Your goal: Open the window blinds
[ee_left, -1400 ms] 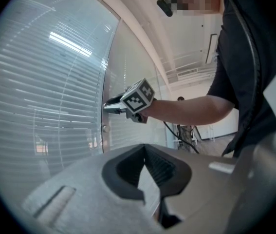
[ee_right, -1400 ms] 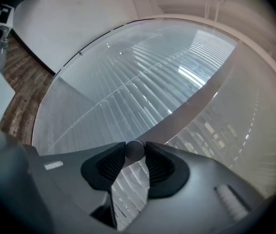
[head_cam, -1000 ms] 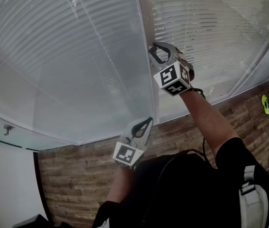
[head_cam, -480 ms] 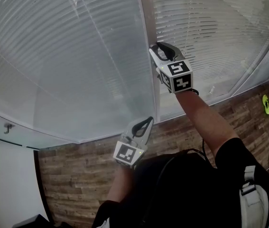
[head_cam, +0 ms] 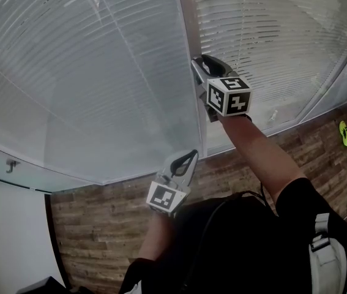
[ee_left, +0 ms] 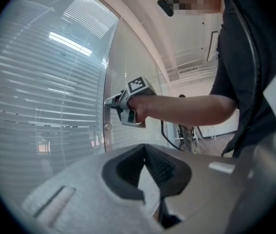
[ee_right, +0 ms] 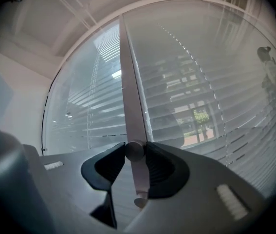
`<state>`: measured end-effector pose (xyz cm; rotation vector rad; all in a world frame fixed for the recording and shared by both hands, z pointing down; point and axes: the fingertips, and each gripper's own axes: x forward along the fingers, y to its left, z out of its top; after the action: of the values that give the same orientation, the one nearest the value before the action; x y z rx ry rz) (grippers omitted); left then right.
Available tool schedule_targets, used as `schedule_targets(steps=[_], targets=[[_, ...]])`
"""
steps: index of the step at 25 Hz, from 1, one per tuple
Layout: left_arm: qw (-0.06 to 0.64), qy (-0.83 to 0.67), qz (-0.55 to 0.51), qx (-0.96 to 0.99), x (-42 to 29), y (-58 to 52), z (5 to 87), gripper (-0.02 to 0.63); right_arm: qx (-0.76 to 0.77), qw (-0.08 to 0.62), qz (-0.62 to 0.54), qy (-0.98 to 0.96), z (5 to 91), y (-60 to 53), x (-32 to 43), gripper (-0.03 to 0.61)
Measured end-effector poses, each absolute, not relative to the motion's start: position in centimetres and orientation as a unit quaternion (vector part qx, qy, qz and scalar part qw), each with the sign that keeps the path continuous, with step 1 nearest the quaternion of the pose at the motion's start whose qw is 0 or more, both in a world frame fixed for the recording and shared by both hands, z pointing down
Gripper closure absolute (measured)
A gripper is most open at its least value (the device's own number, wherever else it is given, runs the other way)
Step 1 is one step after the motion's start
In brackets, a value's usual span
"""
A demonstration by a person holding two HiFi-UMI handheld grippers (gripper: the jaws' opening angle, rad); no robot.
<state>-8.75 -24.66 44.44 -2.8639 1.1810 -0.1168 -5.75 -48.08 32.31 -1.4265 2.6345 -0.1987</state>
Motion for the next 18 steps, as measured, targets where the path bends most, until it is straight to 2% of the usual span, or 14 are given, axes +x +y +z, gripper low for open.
schedule_targets(steps=[18], targets=[[0.024, 0.383, -0.046, -0.922, -8.44, -24.86, 44.22, 0.609, -0.468, 0.05, -0.049, 0.881, 32.66, -48.7, -6.53, 0.442]])
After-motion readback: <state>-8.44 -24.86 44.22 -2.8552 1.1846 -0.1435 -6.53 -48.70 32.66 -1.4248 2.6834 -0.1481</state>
